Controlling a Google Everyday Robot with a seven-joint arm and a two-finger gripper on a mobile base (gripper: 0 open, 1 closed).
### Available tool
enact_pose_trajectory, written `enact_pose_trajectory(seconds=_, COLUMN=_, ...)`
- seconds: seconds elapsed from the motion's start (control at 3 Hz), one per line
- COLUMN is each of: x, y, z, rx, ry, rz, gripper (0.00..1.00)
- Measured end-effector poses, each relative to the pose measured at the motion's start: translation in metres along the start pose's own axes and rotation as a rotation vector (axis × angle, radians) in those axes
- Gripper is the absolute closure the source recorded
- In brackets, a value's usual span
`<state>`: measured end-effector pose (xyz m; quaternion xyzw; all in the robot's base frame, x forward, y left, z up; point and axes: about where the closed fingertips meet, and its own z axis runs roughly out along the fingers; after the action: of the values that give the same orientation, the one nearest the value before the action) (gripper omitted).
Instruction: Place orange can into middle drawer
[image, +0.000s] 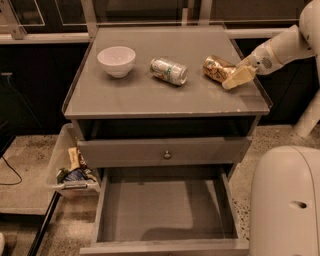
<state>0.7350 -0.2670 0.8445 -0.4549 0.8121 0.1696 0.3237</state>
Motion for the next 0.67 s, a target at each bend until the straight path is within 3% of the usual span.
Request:
enact_pose_trajectory(seconds=0.33, x=0.0, y=0.0, z=0.0, rx=0.0, ry=0.0, rz=0.0, gripper=0.4)
enact_pose_trajectory(seconds=0.67, x=0.0, y=0.0, z=0.0001, rx=0.0, ry=0.0, rz=0.0, gripper=0.63)
